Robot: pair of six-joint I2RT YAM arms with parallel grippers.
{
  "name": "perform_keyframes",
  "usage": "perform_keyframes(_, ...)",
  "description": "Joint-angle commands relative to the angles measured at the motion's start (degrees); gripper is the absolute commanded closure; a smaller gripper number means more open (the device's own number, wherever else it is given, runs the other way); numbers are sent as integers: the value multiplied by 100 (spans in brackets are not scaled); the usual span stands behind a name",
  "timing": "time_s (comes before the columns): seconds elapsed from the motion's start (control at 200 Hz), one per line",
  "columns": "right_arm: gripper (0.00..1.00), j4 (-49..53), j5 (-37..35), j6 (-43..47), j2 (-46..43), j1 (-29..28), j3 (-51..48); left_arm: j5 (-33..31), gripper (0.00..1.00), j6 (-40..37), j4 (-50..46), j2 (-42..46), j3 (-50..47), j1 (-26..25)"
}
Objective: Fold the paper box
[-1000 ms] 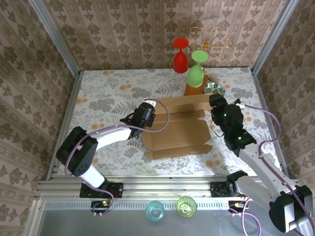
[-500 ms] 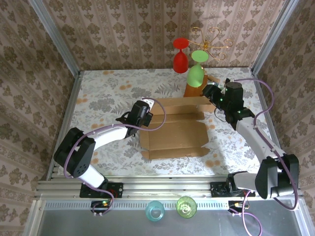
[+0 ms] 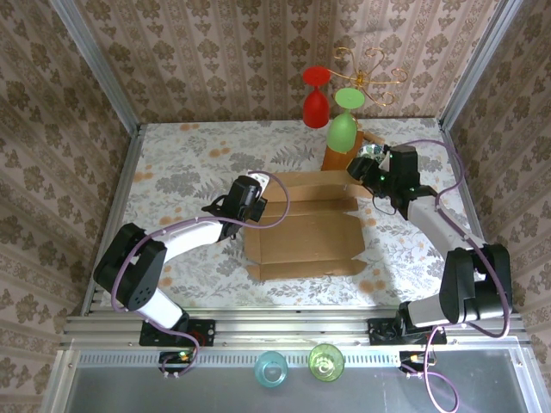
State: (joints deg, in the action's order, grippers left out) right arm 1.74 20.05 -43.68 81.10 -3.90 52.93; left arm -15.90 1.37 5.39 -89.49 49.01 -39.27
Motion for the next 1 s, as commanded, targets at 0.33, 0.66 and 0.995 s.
perform_keyframes(0.33, 42, -223, 350, -431, -173, -79, -218, 130, 100, -73, -222, 81, 56, 24)
perform_keyframes(0.66, 52, -640, 537, -1109, 55, -198, -202, 148, 100, -17, -230, 89, 75, 16)
perform_keyframes(0.995, 67, -874, 464, -1607, -94, -203, -488, 139, 100, 115, -238, 46, 100, 29)
